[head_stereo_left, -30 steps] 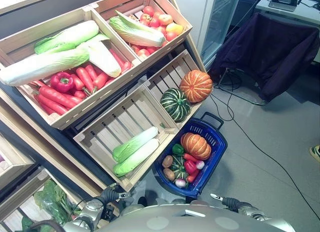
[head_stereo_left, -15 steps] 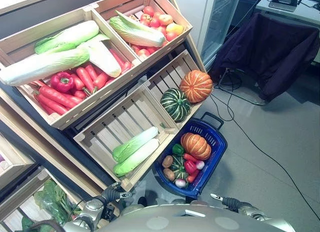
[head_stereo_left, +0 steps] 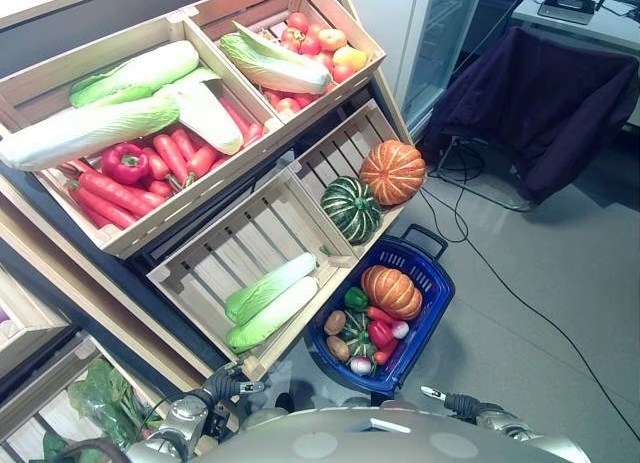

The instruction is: Pick up fruits and vegetables into the basket

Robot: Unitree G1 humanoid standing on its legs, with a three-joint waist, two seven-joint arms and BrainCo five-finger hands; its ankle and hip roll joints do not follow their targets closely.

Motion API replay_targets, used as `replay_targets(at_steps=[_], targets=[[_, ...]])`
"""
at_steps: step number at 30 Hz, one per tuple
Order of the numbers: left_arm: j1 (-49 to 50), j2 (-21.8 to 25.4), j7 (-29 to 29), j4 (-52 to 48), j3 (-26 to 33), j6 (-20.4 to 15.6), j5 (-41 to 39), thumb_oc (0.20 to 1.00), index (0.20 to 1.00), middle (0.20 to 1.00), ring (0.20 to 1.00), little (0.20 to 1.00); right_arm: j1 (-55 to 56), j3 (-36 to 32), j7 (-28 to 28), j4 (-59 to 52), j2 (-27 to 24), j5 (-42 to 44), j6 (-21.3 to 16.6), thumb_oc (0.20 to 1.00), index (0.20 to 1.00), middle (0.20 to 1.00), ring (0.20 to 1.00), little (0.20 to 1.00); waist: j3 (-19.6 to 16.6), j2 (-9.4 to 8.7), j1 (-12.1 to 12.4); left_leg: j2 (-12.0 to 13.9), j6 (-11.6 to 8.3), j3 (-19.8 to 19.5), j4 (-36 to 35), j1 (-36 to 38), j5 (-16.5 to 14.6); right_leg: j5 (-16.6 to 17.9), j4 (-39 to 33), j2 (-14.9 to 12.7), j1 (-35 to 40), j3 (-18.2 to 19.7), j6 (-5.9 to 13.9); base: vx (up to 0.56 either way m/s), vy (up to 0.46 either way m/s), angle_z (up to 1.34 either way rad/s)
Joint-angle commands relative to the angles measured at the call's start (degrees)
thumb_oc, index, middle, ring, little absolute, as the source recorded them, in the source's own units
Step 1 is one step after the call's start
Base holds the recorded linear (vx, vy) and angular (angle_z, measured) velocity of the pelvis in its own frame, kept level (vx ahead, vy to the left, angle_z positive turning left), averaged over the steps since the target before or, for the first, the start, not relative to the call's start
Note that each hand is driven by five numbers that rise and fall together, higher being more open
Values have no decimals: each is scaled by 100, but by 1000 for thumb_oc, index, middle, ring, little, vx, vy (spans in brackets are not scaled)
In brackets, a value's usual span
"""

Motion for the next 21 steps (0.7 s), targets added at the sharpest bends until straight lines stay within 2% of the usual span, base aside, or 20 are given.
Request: replay_targets(at_steps=[1,9,14,21], targets=[[-464,67,109,213,206,-291,-194,1000,1000,1000,1000,1000,-400,-58,-41,286,-59,-4,-40,1000,1000,1000,1000,1000,213,-86,-2,149,-6,-240,39,36,-335,-408,188,-156,428,-74,172,19,0,4],[-423,113,175,190,298,-402,-355,1000,1000,1000,1000,1000,-385,-102,-29,266,-120,6,-14,1000,1000,1000,1000,1000,290,-97,8,163,-41,-237,39,-68,-275,-305,120,-155,341,-77,200,3,0,0],[-449,86,223,124,269,-492,-536,1000,1000,1000,1000,1000,-388,-28,-71,199,-109,133,46,1000,1000,1000,1000,1000,468,-84,5,159,-48,-261,39,-313,-176,-218,111,-159,107,-40,202,-9,-6,1],[-857,32,238,-246,77,-771,-856,1000,1000,1000,1000,1000,-817,211,-303,76,-39,534,27,1000,1000,1000,1000,1000,1154,27,-28,59,1,-304,39,-978,-23,-31,116,-121,-586,86,144,-174,-25,1]])
